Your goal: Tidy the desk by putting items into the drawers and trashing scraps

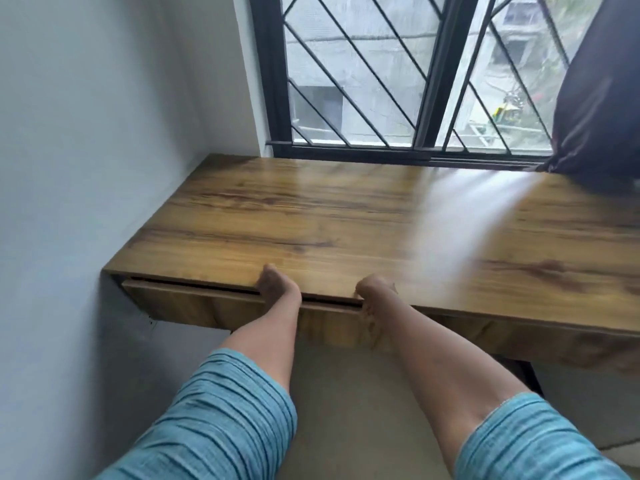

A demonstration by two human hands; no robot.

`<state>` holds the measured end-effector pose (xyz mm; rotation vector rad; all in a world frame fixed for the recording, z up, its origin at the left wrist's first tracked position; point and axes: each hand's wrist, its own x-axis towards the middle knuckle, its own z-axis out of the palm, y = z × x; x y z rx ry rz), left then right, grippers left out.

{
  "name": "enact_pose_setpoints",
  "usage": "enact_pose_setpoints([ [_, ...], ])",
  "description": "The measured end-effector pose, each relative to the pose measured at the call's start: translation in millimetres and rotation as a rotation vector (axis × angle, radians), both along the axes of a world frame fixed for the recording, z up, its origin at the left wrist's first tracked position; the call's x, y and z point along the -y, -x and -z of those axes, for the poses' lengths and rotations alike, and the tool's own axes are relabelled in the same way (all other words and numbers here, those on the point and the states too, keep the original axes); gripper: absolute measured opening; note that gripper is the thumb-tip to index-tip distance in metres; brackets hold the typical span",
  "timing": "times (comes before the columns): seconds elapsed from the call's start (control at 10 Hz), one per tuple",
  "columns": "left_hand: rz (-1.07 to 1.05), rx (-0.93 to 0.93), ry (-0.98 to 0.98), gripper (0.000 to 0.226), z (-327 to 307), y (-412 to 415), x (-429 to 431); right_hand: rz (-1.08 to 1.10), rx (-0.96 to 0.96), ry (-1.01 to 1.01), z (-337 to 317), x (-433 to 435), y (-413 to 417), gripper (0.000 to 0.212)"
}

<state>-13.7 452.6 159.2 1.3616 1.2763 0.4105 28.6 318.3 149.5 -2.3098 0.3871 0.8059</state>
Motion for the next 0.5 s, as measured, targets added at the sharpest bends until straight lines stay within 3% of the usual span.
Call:
enact_pose_setpoints([
  [0.1,0.224,-0.116,-0.118,0.044,14,-21,27,-0.055,0.210,0.160,-9,23,-10,0.029],
  [0.2,0.631,-0.389,-0.464,0.040,9,-35,60,-0.179,0.329,0.265,-10,47,-26,0.033],
  [0.3,0.861,-0.492,-0.652,0.038,11,-63,80,-0.291,0.358,0.250,-6,61,-52,0.034],
  [0.5,1.063,-0.492,-0.829,0.049,-21,-124,101,-0.445,0.347,0.296,-19,83,-106,0.039],
])
